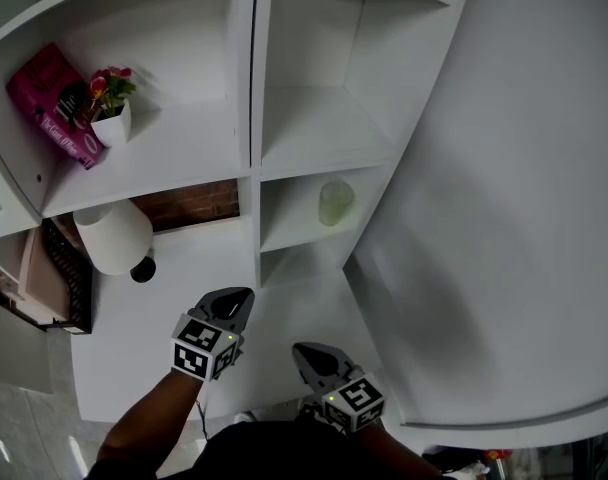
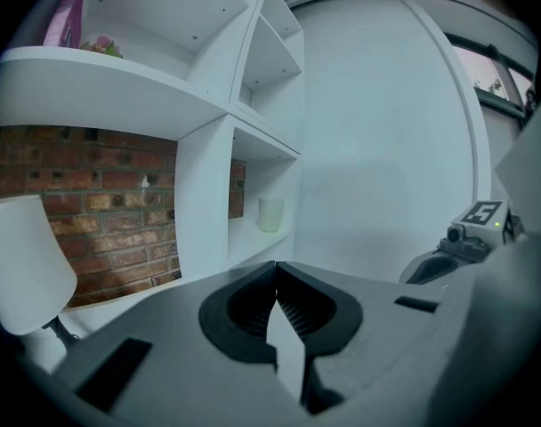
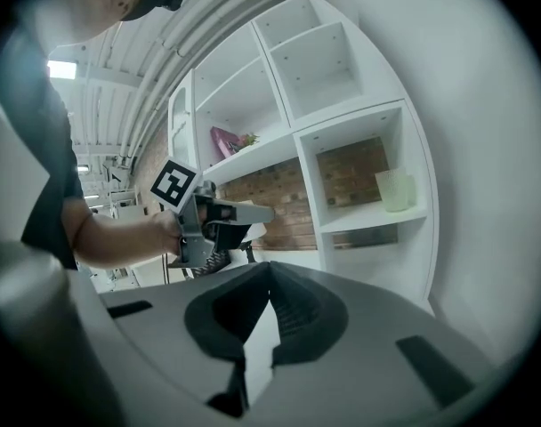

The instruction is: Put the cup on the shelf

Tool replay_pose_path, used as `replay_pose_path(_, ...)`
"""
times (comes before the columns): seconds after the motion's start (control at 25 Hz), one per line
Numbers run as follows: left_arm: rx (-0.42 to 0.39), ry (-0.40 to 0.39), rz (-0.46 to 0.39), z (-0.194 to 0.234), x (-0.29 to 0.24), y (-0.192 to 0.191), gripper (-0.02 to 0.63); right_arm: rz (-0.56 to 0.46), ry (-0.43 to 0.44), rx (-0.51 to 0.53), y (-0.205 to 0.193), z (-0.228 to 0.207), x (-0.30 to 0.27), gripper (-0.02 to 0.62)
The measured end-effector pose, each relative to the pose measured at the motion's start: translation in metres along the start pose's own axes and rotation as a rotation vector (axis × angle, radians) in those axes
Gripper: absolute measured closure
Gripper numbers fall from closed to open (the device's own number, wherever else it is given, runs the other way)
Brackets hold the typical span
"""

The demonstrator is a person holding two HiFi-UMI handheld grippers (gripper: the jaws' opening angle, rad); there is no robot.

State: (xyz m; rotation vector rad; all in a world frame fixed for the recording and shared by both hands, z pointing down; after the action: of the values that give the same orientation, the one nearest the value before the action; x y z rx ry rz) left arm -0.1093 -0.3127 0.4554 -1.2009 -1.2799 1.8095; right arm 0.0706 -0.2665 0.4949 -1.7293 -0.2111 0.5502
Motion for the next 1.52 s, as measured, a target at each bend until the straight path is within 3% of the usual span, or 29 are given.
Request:
replay_pose_path(0.68,0.051,-0.001,-0.009,-0.021,0.084,-0.056,0.600,0.026,0.005,0.003,-0.005,0.037,-0.005,0.591)
replay_pose_path(1.52,0.060,0.005,-0.015,-0.026,0.122,-0.085,0.601,0.045,-0.012,-0.013,-0.021,0.067,-0.011,0.591)
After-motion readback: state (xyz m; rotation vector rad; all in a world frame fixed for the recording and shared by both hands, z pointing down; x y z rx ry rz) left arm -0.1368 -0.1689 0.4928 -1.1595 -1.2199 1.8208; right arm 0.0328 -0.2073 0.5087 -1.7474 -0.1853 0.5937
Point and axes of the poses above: the fingertips, and each gripper's own axes: x backward along the fingers, z to its left, y out of its top, the point moved 6 cm from there along x, backward along the fingers, and after that the axes turned 3 degrees about x, right-handed, at the moved point
